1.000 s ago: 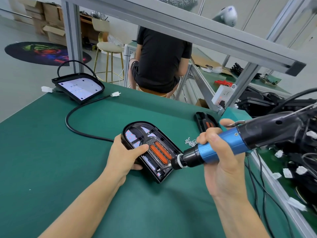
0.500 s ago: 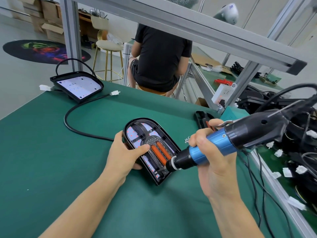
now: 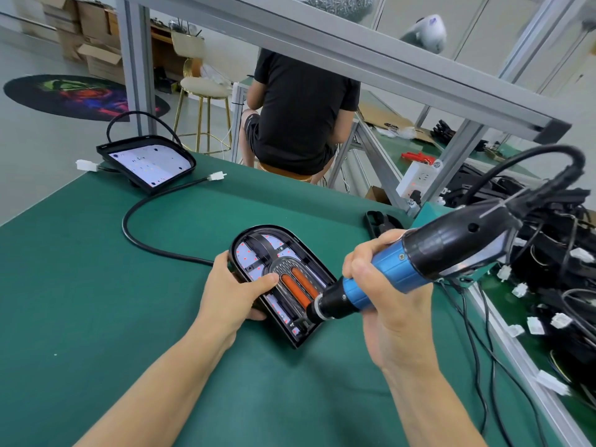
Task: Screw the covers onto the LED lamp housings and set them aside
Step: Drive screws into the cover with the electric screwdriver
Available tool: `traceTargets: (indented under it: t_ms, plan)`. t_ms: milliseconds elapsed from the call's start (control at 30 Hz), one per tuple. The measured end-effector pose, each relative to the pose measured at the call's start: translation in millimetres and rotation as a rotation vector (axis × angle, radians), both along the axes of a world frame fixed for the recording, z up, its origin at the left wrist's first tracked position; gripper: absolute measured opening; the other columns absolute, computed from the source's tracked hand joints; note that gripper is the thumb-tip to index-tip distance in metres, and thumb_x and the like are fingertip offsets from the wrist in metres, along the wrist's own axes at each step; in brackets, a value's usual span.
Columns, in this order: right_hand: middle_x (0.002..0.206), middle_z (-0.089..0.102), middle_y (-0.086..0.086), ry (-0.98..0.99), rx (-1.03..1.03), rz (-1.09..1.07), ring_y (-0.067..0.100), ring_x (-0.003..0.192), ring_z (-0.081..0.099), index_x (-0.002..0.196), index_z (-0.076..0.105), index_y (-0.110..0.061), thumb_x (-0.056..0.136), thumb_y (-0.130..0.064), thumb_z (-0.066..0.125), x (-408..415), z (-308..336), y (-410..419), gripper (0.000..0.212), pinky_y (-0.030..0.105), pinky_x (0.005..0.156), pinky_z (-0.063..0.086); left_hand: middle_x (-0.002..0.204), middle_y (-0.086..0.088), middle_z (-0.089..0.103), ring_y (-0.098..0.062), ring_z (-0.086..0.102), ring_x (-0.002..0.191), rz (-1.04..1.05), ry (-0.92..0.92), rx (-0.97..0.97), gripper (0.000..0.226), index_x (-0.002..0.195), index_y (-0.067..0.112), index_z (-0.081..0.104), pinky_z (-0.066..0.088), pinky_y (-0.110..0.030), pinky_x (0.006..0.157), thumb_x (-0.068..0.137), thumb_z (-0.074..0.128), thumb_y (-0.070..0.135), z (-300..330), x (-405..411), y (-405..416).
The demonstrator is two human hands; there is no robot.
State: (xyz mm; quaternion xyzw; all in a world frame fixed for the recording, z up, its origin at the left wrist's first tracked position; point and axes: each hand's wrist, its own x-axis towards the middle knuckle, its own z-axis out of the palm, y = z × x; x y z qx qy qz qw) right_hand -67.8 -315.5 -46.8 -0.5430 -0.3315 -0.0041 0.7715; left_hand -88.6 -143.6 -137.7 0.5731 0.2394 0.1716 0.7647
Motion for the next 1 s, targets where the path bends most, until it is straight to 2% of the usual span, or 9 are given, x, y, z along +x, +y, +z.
traceTargets:
  t_ms: [100,233,500,567,667,733,833,900,1000]
  plan:
    - [0.071,0.055,-0.002,-0.039,-0.039,0.036,0.022,0.07,0.047,0.083,0.057,-0.032,0.07,-0.011,0.068,-1,0,0,0.028,0.03,0.073,0.046,0.096,-0.004,0.07,-0.023,0.068,0.074,0.004,0.004,-0.005,0.055,0.113,0.023,0.05,0.052,-0.032,0.048,0.07,0.081,0.009,-1,1,1]
    - [0.072,0.055,-0.006,-0.128,-0.114,0.087,0.023,0.069,0.048,0.079,0.063,-0.043,0.07,-0.013,0.066,-1,3,1,0.032,0.037,0.07,0.045,0.094,-0.004,0.071,-0.022,0.068,0.071,0.002,0.005,0.002,0.054,0.112,0.022,0.05,0.052,-0.032,0.048,0.07,0.081,0.007,0,3,1]
    - [0.076,0.049,0.003,-0.114,-0.188,0.154,0.025,0.071,0.047,0.079,0.062,-0.047,0.067,-0.013,0.067,6,2,1,0.037,0.044,0.074,0.042,0.094,-0.008,0.071,-0.02,0.069,0.062,-0.015,0.019,-0.023,0.045,0.107,0.015,0.053,0.054,-0.034,0.049,0.072,0.078,0.005,-3,2,4]
    - [0.075,0.052,-0.001,-0.107,-0.185,0.171,0.024,0.071,0.047,0.08,0.061,-0.047,0.068,-0.013,0.068,6,0,0,0.037,0.042,0.075,0.043,0.095,-0.008,0.07,-0.023,0.069,0.067,-0.01,0.019,-0.03,0.046,0.108,0.015,0.052,0.056,-0.037,0.052,0.072,0.079,0.004,-4,3,4]
    - [0.071,0.057,-0.006,-0.073,-0.133,0.17,0.021,0.069,0.048,0.093,0.057,-0.04,0.07,-0.011,0.07,3,-2,0,0.039,0.034,0.074,0.045,0.097,-0.008,0.07,-0.026,0.068,0.073,-0.008,0.019,-0.029,0.046,0.109,0.016,0.052,0.055,-0.036,0.052,0.073,0.079,0.006,-5,3,4]
    - [0.07,0.058,-0.004,-0.011,-0.021,0.086,0.019,0.069,0.049,0.1,0.054,-0.034,0.071,-0.011,0.069,1,-2,-1,0.04,0.03,0.073,0.047,0.097,-0.007,0.071,-0.024,0.069,0.071,-0.012,0.019,-0.024,0.042,0.107,0.017,0.053,0.055,-0.034,0.052,0.074,0.078,0.007,-6,3,4]
    - [0.071,0.057,-0.003,0.097,0.144,-0.121,0.017,0.07,0.055,0.105,0.048,-0.027,0.08,-0.01,0.069,6,9,-13,0.036,0.033,0.076,0.047,0.095,-0.006,0.071,-0.021,0.069,0.069,-0.02,0.02,-0.01,0.039,0.107,0.016,0.055,0.053,-0.032,0.05,0.075,0.077,0.008,-6,4,5]
    - [0.068,0.058,-0.005,0.093,0.139,-0.277,0.015,0.064,0.056,0.104,0.048,-0.024,0.084,-0.011,0.067,15,20,-28,0.03,0.03,0.071,0.048,0.095,-0.005,0.072,-0.021,0.069,0.07,-0.02,0.018,-0.005,0.039,0.108,0.015,0.056,0.053,-0.031,0.05,0.076,0.077,0.008,-6,3,5]
    - [0.073,0.057,-0.003,0.102,-0.02,-0.474,0.015,0.054,0.055,0.093,0.05,-0.025,0.079,-0.027,0.078,33,31,-60,0.032,0.028,0.056,0.051,0.094,-0.004,0.072,-0.022,0.069,0.072,-0.018,0.014,-0.007,0.037,0.106,0.015,0.057,0.052,-0.03,0.049,0.076,0.077,0.008,-6,3,5]
